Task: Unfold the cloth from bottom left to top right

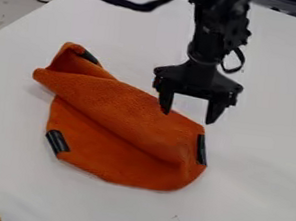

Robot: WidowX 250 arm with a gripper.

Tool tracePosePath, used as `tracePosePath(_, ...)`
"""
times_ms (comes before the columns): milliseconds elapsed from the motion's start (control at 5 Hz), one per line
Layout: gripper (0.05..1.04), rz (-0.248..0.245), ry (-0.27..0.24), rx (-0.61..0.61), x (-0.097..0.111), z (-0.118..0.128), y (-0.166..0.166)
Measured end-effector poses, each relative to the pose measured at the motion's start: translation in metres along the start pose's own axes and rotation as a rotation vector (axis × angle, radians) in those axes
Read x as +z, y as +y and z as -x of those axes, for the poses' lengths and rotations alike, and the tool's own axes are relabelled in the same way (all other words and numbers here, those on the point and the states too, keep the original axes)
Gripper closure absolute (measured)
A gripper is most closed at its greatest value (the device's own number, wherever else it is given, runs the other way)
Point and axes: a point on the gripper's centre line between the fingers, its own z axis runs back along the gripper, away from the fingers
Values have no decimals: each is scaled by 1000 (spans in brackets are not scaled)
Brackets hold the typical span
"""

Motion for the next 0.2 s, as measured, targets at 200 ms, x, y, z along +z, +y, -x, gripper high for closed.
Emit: tracePosePath(200,82,14,-11,28,-7,-6,21)
